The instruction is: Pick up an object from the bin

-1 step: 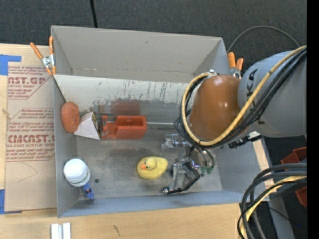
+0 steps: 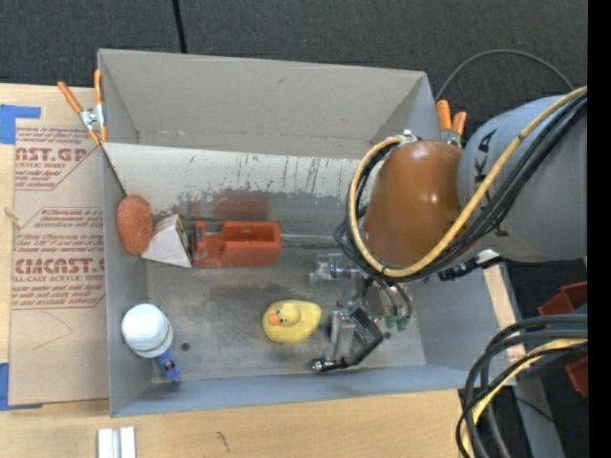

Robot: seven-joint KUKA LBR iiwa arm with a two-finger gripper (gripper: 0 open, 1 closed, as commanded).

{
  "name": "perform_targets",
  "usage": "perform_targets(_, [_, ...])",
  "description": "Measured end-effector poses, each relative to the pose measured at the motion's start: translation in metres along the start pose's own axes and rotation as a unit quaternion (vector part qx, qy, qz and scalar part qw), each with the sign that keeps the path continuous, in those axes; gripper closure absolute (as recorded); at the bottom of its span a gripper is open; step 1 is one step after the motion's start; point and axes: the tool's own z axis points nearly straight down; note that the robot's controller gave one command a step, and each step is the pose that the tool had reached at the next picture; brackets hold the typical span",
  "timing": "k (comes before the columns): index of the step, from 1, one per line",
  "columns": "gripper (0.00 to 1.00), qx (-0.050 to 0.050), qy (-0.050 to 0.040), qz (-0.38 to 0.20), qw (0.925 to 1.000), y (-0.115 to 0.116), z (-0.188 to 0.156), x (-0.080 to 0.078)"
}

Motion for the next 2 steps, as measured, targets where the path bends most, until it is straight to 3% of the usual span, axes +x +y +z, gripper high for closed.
perform_targets(1, [0.0,0.001,-0.0027,-0.041,0.9991,0.001,0.039,0.001])
perform_targets(2, [0.0,0.001,-0.002,-0.17,0.9854,0.006,0.073,0.0])
